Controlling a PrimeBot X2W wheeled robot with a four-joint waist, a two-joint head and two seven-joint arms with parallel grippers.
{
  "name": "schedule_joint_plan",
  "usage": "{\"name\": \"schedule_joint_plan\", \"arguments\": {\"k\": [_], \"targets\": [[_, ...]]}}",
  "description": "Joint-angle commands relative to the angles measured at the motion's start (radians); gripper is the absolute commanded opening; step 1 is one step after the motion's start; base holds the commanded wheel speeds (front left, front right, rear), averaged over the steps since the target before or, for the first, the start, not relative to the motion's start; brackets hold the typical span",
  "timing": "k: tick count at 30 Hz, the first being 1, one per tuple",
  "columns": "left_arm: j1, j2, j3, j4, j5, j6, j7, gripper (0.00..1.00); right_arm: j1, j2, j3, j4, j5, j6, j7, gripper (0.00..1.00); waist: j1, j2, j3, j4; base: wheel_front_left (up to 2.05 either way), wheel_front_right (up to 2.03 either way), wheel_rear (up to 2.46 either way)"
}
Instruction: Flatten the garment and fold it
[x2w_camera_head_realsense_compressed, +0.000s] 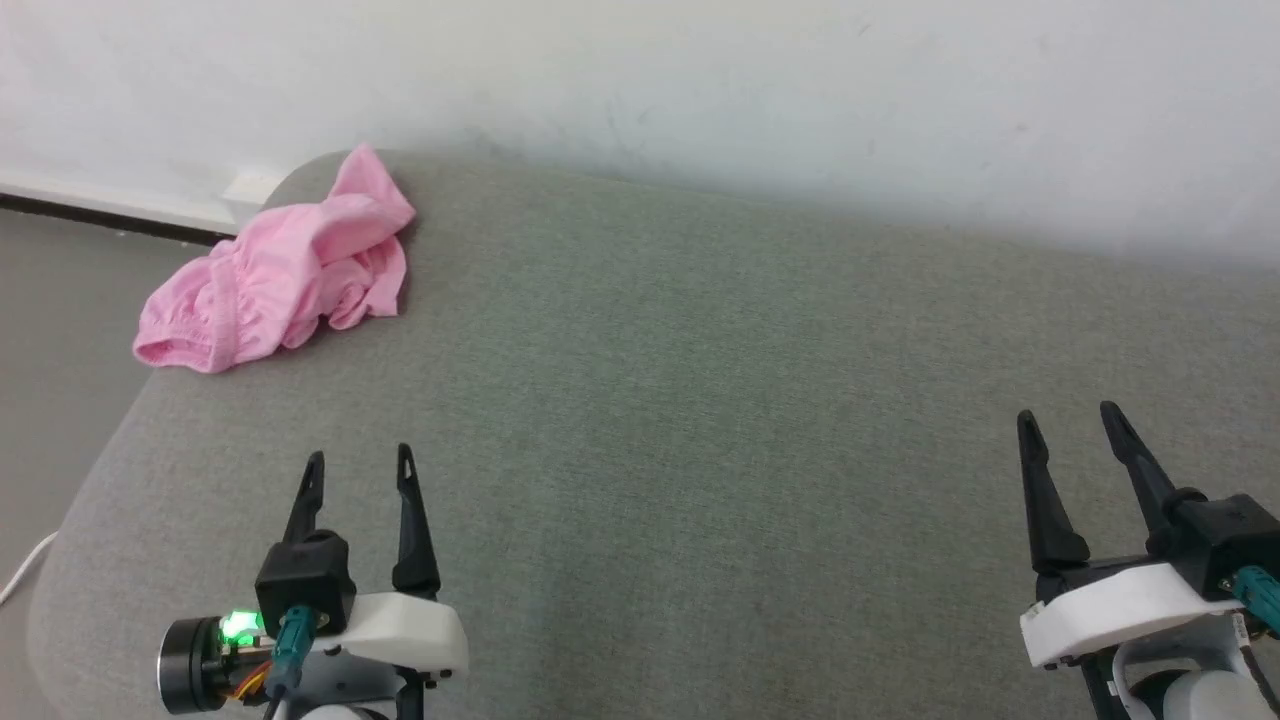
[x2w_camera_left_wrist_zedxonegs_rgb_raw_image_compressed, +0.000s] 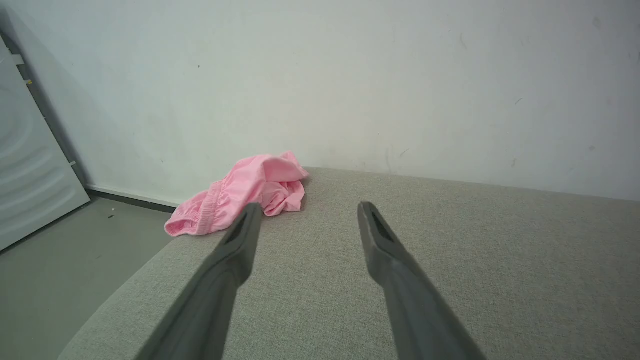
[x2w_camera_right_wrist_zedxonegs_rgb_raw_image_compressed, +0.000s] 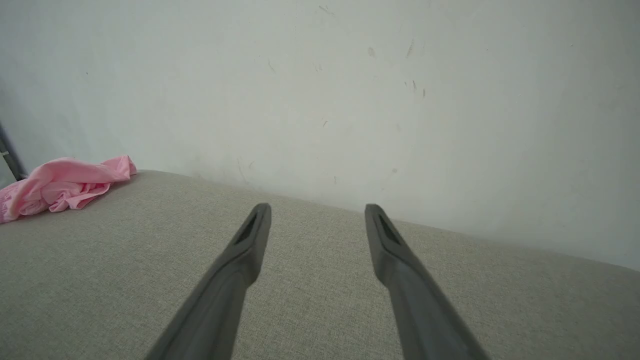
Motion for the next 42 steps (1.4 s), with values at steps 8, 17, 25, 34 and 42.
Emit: {"name": "schedule_joint_plan", "arguments": {"k": [8, 17, 25, 34, 42], "targets": [[-0.015, 0.0, 0.002, 0.003, -0.008, 0.035, -0.025, 1.0, 0.011, 0.003, -0.018, -0.005, 0.011, -0.001, -0.025, 1.0, -0.0001, 0.0, 0.008, 0.059, 0.0, 0.0, 0.0], [-0.036, 0.015, 0.031, 0.002, -0.009, 0.055, -0.044, 1.0, 0.013, 0.003, -0.032, -0.009, 0.011, -0.001, -0.044, 1.0, -0.0001, 0.0, 0.021, 0.109, 0.0, 0.0, 0.0], [-0.147, 0.052, 0.104, 0.01, -0.05, 0.02, -0.061, 1.0, 0.002, 0.003, -0.047, -0.026, -0.005, -0.001, -0.061, 1.0, -0.0001, 0.0, 0.065, 0.15, 0.0, 0.0, 0.0], [-0.391, 0.113, 0.22, 0.102, -0.107, -0.082, -0.08, 1.0, -0.062, 0.004, -0.055, -0.082, -0.079, -0.002, -0.079, 1.0, -0.0001, 0.0, 0.215, 0.15, 0.0, 0.0, 0.0], [-0.625, 0.198, 0.26, 0.312, -0.124, -0.138, -0.094, 1.0, -0.143, 0.004, -0.067, -0.137, -0.141, -0.002, -0.094, 1.0, -0.0001, 0.0, 0.367, 0.132, 0.0, 0.0, 0.0]]}}
